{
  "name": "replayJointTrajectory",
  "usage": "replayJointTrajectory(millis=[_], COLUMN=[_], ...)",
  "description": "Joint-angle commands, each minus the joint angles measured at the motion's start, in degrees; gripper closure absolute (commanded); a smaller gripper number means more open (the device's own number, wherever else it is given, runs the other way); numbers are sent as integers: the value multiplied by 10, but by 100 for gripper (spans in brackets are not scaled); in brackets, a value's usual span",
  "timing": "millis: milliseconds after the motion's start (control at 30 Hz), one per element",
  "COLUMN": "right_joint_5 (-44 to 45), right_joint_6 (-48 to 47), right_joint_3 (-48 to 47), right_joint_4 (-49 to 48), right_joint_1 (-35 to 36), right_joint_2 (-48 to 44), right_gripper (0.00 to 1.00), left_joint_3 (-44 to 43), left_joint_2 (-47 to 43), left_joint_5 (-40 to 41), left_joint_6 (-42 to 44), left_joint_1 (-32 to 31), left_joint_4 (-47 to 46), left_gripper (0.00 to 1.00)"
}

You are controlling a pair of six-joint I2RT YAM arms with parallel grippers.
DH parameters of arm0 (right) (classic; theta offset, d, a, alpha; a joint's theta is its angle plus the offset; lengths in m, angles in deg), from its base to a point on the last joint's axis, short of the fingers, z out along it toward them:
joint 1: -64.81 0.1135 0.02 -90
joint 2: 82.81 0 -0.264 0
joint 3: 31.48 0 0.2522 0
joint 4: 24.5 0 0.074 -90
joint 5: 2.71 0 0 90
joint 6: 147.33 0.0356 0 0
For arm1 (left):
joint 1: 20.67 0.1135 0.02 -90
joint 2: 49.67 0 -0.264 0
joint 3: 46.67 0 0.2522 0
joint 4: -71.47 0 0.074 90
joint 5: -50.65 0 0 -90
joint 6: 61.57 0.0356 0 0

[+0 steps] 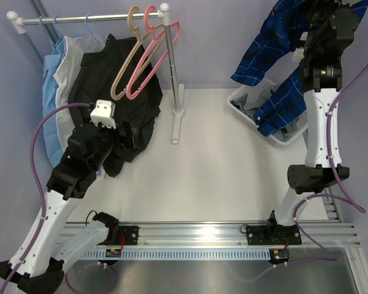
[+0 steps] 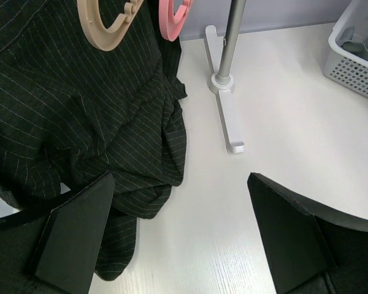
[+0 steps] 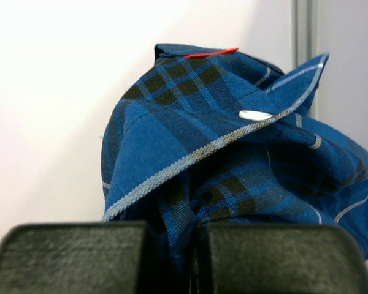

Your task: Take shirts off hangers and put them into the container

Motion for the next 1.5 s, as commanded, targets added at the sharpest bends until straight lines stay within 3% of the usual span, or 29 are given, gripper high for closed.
replayJointTrajectory(millis=[0, 167, 333, 667, 767, 800, 1000, 1467], right_joint_5=[-3, -12, -29, -71, -88, -95, -144, -139], right_joint_6=[-3, 36, 63, 118, 156, 165, 236, 207], right_joint_3=[80, 294, 437, 535, 500, 490, 464, 119], right_joint_4=[-98, -157, -191, -153, -68, 1, 123, 498], right_joint_1=[-19, -51, -77, -115, -115, -115, -115, -114], right_joint_2=[-55, -124, -174, -157, -124, -96, 6, 345], right_gripper=[100, 100, 100, 100, 100, 100, 100, 97], left_joint_3=[2, 7, 9, 12, 13, 13, 15, 17], left_joint_2=[-3, -4, -4, -2, 0, 0, 0, -5], left_joint_5=[-16, -23, -30, -34, -38, -38, -38, -45], left_joint_6=[-7, -6, -7, -7, -8, -8, -8, -11], left_joint_1=[5, 8, 11, 14, 16, 17, 18, 24], left_joint_4=[-33, -36, -37, -38, -38, -39, -38, -38], left_gripper=[4, 4, 4, 4, 4, 4, 4, 4])
